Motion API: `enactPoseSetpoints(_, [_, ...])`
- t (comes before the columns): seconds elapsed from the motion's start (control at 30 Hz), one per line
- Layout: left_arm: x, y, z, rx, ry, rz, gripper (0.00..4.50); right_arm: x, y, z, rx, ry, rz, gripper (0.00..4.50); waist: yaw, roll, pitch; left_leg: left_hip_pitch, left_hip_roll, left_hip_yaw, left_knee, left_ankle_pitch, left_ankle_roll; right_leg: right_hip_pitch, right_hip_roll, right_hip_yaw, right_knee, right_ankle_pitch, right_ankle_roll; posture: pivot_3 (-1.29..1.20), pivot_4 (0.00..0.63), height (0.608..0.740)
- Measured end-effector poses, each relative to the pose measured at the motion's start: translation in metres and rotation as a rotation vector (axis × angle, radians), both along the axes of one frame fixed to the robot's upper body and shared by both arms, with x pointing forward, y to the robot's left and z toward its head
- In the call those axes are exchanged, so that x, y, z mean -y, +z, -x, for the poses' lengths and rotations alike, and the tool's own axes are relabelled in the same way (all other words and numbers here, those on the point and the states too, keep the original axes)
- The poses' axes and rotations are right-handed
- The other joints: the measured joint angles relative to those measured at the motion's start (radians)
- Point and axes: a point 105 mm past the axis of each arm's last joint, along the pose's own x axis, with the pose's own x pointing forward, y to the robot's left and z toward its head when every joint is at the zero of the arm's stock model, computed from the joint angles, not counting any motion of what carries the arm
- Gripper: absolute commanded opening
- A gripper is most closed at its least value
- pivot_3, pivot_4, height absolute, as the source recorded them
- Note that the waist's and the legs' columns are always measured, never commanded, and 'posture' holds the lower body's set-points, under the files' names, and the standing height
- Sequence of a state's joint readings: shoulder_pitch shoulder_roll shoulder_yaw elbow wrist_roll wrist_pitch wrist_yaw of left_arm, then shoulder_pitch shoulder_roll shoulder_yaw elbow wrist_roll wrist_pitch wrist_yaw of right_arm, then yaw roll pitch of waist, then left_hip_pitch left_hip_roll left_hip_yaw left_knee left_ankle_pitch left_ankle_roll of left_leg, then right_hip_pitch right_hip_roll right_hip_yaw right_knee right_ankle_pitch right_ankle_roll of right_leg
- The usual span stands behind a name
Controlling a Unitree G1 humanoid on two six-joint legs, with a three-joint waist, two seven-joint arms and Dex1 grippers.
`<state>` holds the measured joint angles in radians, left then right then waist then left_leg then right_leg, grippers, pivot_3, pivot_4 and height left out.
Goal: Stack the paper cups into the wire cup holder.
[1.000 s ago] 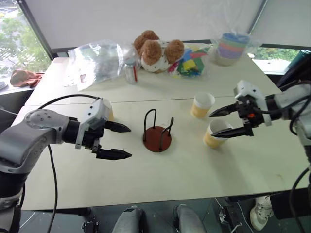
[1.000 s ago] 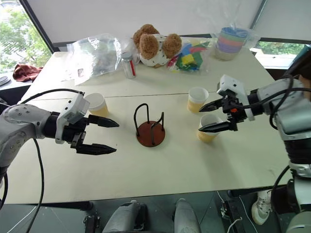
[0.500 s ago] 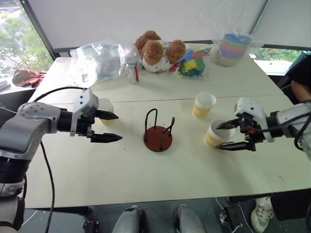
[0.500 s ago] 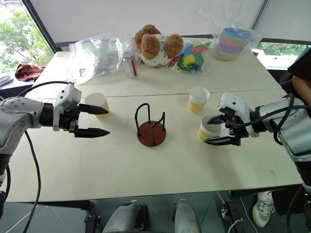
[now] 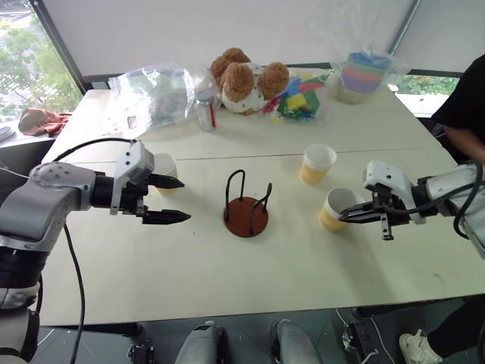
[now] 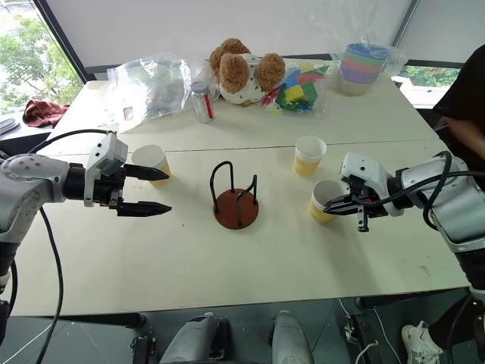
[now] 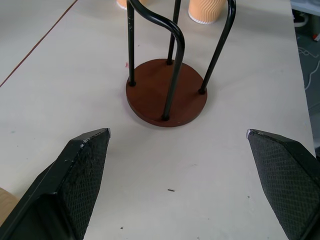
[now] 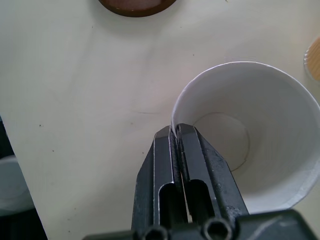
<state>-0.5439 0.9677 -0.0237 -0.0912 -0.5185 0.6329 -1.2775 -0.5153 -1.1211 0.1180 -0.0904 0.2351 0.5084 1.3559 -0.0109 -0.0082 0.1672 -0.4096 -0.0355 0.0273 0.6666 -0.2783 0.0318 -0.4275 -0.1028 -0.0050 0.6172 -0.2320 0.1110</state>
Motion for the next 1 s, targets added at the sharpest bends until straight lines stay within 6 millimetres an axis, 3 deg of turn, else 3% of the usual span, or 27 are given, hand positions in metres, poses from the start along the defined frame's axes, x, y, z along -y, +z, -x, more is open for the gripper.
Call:
enactPoseSetpoints(0.1, [-0.002, 0.000, -0.002, 0.007, 0.007, -0.003, 4.50, -0.011, 0.029, -0.016, 0.098, 0.064, 0.016, 0.07, -0.007, 0.001, 0.001, 0.000, 0.000, 0.001, 0.001, 0.000, 0.000, 0.000, 0.000, 0.001, 0.001, 0.000, 0.000, 0.00, 0.150, 0.740])
enactPoseSetpoints(0.23, [0.000, 0.002, -0.004, 0.019, 0.003, 0.001, 4.50, -0.044, 0.109, -0.030, 0.325, 0.207, 0.009, 0.07, -0.006, 0.004, 0.003, 0.000, 0.002, 0.000, 0.000, 0.001, -0.001, -0.002, 0.003, 0.000, 0.003, 0.000, 0.000, 0.00, 0.150, 0.740])
enactPoseSetpoints(0.33, [-0.003, 0.001, -0.005, 0.013, 0.014, 0.002, 4.50, -0.066, 0.133, -0.030, 0.354, 0.300, -0.022, 0.07, 0.000, 0.003, 0.002, -0.001, 0.004, 0.000, -0.001, 0.001, -0.001, -0.001, 0.005, -0.001, 0.001, 0.000, 0.000, 0.00, 0.150, 0.740])
enactPoseSetpoints(0.4, [-0.001, 0.001, -0.005, 0.017, 0.012, 0.005, 4.50, -0.089, 0.139, -0.024, 0.324, 0.409, -0.045, 0.07, -0.002, 0.003, 0.002, -0.001, 0.004, 0.000, -0.001, 0.001, -0.001, -0.002, 0.005, -0.001, 0.001, 0.000, 0.000, 0.00, 0.150, 0.740])
enactPoseSetpoints(0.5, [-0.001, 0.000, -0.006, 0.018, 0.018, 0.005, 4.50, -0.109, 0.144, -0.016, 0.293, 0.496, -0.088, 0.07, 0.001, 0.002, 0.003, -0.002, 0.004, 0.000, 0.000, 0.001, -0.001, -0.001, 0.004, -0.001, 0.002, 0.000, 0.000, 0.00, 0.150, 0.740])
enactPoseSetpoints(0.8, [0.002, 0.001, -0.003, 0.029, 0.024, 0.003, 4.50, -0.132, 0.132, -0.004, 0.234, 0.617, -0.094, 0.07, -0.002, 0.002, 0.003, -0.002, 0.004, 0.000, 0.000, 0.001, -0.001, -0.002, 0.004, -0.001, 0.005, 0.000, 0.000, 0.00, 0.150, 0.740])
enactPoseSetpoints(1.0, [0.005, 0.001, -0.003, 0.026, 0.027, 0.009, 4.50, -0.143, 0.113, -0.004, 0.196, 0.678, -0.075, 0.07, -0.002, 0.002, 0.003, -0.002, 0.003, 0.000, 0.001, 0.001, -0.002, -0.003, 0.004, -0.001, 0.007, 0.000, 0.000, 0.00, 0.150, 0.740])
